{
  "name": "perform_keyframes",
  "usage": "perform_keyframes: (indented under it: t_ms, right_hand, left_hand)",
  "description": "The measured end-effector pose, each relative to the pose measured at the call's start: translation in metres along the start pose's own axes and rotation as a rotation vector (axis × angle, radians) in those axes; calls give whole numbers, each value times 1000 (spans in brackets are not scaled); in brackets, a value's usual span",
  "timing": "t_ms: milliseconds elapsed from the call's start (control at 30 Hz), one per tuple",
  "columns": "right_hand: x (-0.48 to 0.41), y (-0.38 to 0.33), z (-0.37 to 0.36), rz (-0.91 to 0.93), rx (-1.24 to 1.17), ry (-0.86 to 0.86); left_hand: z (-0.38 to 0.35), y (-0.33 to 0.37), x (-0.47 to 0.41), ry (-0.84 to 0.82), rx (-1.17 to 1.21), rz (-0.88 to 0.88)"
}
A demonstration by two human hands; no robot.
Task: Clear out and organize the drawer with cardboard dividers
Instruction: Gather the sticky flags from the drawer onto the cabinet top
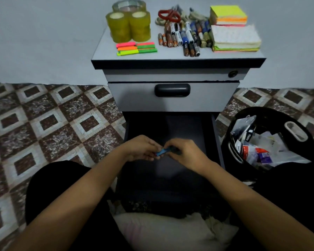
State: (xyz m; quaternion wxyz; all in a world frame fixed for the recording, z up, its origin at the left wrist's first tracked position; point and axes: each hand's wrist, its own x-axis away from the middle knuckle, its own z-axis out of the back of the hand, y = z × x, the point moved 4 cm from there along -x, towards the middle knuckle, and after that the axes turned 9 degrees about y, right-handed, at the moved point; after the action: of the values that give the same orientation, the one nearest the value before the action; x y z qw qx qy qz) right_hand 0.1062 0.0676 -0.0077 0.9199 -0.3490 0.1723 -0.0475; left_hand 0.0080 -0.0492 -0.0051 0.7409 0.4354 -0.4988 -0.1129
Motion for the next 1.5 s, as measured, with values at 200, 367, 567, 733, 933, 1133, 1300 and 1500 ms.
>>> perform_keyframes:
  t_ms: [200,367,567,733,933,1133,1300,1500]
  right_hand:
    - [-35,-28,36,10,-38,56]
    - [-83,-63,84,53,52,67]
    - [-145,-102,127,114,23,171]
    - [-192,-119,140,153,40,195]
    - [-227,-115,129,158,137,221]
    - [-245,-105,106,108,204,194]
    - [-247,-99,98,77,256,177]
    - [-244,-95,98,63,258,206]
  left_hand:
    - [22,48,24,6,-89,-141]
    - [48,113,54,188,-354,-452]
    - [81,179,81,470,-546,-784]
    - [116,215,80,616,-590,-832]
    - [140,231,66,709,-729,-820]
    - [151,225,48,750,-744,-750]
    - [156,218,39,750,-701,-718]
    - [159,216,36,746,-664,-722]
